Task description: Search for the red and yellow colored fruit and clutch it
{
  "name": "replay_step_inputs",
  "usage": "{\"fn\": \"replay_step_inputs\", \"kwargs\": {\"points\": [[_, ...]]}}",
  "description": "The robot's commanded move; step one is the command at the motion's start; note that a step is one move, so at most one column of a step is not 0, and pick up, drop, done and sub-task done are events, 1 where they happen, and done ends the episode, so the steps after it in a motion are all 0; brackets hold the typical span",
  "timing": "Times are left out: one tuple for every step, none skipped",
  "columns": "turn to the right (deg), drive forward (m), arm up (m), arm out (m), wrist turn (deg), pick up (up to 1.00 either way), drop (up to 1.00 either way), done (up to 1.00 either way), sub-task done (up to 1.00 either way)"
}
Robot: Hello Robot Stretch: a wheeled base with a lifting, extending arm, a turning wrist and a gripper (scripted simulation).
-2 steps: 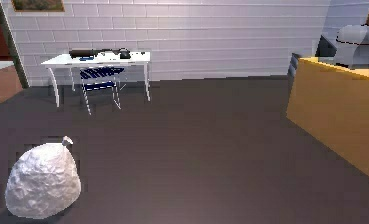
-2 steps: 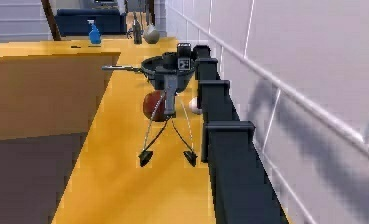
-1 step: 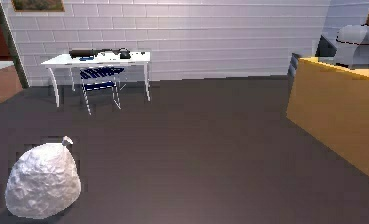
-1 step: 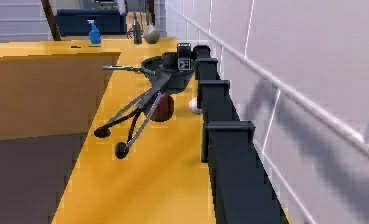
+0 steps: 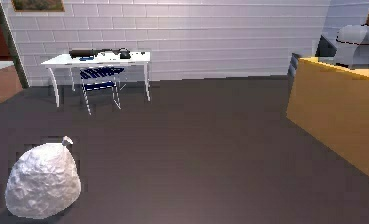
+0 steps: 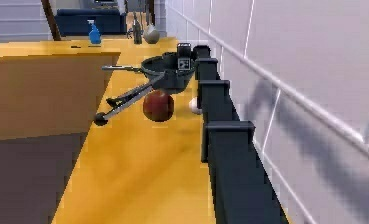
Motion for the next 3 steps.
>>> {"fn": "replay_step_inputs", "kwargs": {"points": [[0.0,0.0,0.0,0.0,45.0,0.0,0.0,0.0,0.0],[0.0,0.0,0.0,0.0,24.0,0.0,0.0,0.0,0.0],[0.0,0.0,-0.12,0.0,0.0,0.0,0.0,0.0,0.0]]}}
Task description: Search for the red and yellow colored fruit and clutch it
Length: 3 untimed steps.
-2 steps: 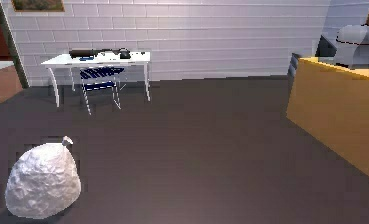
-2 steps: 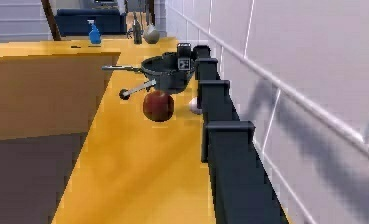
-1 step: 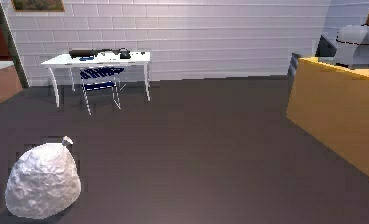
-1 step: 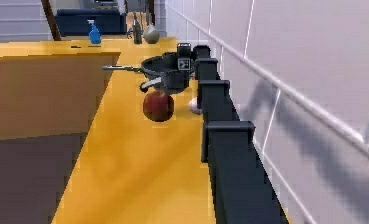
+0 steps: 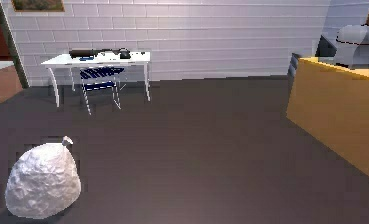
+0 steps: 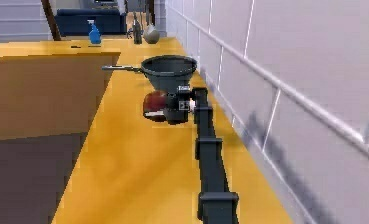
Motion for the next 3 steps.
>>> {"fn": "replay_step_inputs", "kwargs": {"points": [[0.0,0.0,0.0,0.0,0.0,1.0,0.0,0.0,0.0],[0.0,0.0,0.1,0.0,0.0,0.0,0.0,0.0,0.0],[0.0,0.0,0.0,0.0,0.0,0.0,0.0,1.0,0.0]]}}
